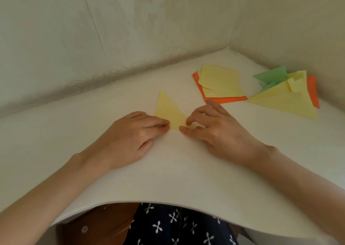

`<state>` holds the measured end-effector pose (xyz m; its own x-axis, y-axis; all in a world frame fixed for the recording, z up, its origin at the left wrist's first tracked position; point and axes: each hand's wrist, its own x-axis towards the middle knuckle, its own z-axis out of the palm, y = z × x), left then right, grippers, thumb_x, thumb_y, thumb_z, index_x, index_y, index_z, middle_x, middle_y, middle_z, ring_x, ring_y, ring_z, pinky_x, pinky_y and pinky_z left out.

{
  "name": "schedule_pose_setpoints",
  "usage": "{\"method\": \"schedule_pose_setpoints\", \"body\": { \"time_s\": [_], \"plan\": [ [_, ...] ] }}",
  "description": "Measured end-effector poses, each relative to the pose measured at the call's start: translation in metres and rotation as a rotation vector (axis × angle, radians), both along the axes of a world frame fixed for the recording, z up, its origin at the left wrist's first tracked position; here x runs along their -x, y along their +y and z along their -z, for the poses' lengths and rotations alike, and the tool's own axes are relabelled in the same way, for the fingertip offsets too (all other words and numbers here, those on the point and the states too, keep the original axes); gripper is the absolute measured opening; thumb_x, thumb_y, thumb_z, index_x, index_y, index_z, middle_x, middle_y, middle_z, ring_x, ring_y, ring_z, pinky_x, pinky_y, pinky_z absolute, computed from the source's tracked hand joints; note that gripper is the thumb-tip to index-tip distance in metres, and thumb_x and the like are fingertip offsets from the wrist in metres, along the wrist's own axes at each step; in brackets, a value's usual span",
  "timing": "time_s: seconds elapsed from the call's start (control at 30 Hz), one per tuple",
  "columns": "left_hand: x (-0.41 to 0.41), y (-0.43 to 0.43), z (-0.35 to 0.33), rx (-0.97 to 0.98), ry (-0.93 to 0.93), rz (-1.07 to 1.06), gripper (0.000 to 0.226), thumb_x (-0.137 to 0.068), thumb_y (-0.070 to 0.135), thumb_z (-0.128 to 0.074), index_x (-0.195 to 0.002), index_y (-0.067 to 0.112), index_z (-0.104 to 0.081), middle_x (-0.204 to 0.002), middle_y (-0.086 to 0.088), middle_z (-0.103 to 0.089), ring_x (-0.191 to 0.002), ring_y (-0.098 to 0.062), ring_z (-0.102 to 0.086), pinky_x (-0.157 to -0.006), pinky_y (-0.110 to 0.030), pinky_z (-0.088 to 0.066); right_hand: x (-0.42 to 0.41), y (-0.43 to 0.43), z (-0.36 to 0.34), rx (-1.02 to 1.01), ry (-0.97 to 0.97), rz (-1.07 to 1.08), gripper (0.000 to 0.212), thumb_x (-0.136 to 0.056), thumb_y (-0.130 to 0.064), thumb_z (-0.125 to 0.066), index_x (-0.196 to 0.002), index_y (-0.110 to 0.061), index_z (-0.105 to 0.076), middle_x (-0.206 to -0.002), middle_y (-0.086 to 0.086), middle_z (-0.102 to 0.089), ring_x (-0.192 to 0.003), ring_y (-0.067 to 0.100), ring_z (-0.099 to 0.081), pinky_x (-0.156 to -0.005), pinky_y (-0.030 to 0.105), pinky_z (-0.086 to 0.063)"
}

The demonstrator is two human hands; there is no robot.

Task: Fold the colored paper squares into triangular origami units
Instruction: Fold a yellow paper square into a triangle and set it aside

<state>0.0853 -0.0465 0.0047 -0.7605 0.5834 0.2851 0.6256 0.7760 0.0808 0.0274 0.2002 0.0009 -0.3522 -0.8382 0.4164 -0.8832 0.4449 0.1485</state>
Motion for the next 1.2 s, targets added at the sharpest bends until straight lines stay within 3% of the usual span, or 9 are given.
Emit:
{"method": "schedule_pose_setpoints", "body": {
  "time_s": [0.07,0.17,0.27,0.4,0.47,0.53,0.67,0.87,1.2],
  "plan": [
    [-0.003,-0.003,0.002,-0.082,-0.046,-0.041,0.045,-0.085,0.015,-0.035,-0.115,0.013,-0.068,-0.123,0.002,-0.064,-0.105,-0.012,-0.056,-0.096,-0.027,-0.038,0.002,0.007,-0.002,-0.033,0.005,-0.041,0.041,-0.070,0.007,-0.067,-0.104,-0.014,-0.072,-0.102,0.006,-0.069,-0.103,0.027,-0.063,-0.103,0.052,-0.033],
    [-0.008,-0.007,0.005,-0.213,-0.029,-0.102,0.042,-0.089,0.018,-0.035,-0.112,0.010,-0.069,-0.121,0.002,-0.064,-0.109,-0.010,-0.053,-0.102,-0.021,-0.035,0.002,0.013,-0.008,-0.033,-0.075,-0.080,0.036,-0.078,0.000,-0.047,-0.096,-0.013,-0.075,-0.108,0.004,-0.071,-0.106,0.025,-0.065,-0.102,0.057,-0.032],
    [-0.009,-0.007,0.007,-0.158,0.056,-0.157,0.041,-0.089,0.017,-0.036,-0.102,0.006,-0.073,-0.113,-0.002,-0.069,-0.104,-0.015,-0.058,-0.103,-0.022,-0.036,-0.002,0.012,-0.012,0.061,-0.284,-0.048,0.040,-0.081,-0.012,-0.038,-0.092,-0.011,-0.076,-0.107,0.005,-0.071,-0.105,0.023,-0.066,-0.104,0.058,-0.028],
    [-0.005,-0.002,0.002,-0.363,0.031,-0.306,0.037,-0.087,0.020,-0.038,-0.095,0.007,-0.072,-0.108,0.000,-0.069,-0.097,-0.015,-0.061,-0.087,-0.024,-0.044,-0.003,0.013,-0.011,0.182,-0.510,0.027,0.039,-0.080,-0.023,-0.038,-0.092,-0.011,-0.073,-0.109,0.000,-0.070,-0.109,0.013,-0.060,-0.110,0.046,-0.024],
    [0.003,0.000,-0.004,-0.512,-0.031,-0.381,0.028,-0.090,0.011,-0.046,-0.108,0.009,-0.067,-0.117,0.005,-0.063,-0.107,-0.008,-0.056,-0.092,-0.011,-0.038,-0.004,0.008,-0.012,0.236,-0.544,0.078,0.035,-0.085,-0.028,-0.043,-0.099,-0.011,-0.070,-0.107,-0.003,-0.069,-0.106,0.009,-0.054,-0.105,0.034,-0.030],
    [0.015,-0.003,-0.008,-0.528,-0.124,-0.312,0.038,-0.090,-0.006,-0.045,-0.119,0.012,-0.063,-0.128,0.010,-0.054,-0.121,0.000,-0.045,-0.099,-0.002,-0.026,-0.003,0.002,-0.013,0.266,-0.574,0.140,0.036,-0.085,-0.036,-0.055,-0.110,-0.011,-0.065,-0.106,-0.002,-0.066,-0.102,0.013,-0.049,-0.095,0.028,-0.035],
    [0.034,-0.011,-0.009,-0.386,-0.267,-0.059,0.056,-0.082,-0.006,-0.031,-0.126,0.017,-0.059,-0.138,0.008,-0.047,-0.133,0.006,-0.027,-0.107,-0.005,-0.017,0.004,0.000,-0.002,0.214,-0.424,0.176,0.039,-0.084,-0.039,-0.052,-0.108,-0.012,-0.066,-0.104,0.004,-0.060,-0.100,0.017,-0.045,-0.089,0.025,-0.036],
    [0.035,-0.006,-0.001,-0.329,-0.274,-0.003,0.055,-0.081,0.024,-0.031,-0.124,0.011,-0.061,-0.131,0.006,-0.049,-0.121,-0.003,-0.041,-0.101,-0.001,-0.022,0.006,0.005,0.001,0.316,-0.441,0.150,0.017,-0.085,-0.024,-0.055,-0.088,-0.013,-0.066,-0.096,0.001,-0.059,-0.096,0.012,-0.042,-0.084,0.020,-0.036],
    [0.034,-0.013,0.003,-0.328,-0.354,-0.019,0.056,-0.083,0.040,-0.043,-0.138,0.034,-0.037,-0.147,0.014,-0.036,-0.134,-0.003,-0.028,-0.111,-0.017,-0.015,0.006,0.014,0.003,0.246,-0.145,0.014,0.022,-0.090,-0.013,-0.052,-0.086,-0.014,-0.074,-0.085,0.004,-0.062,-0.085,0.022,-0.052,-0.074,0.029,-0.039]
  ]
}}
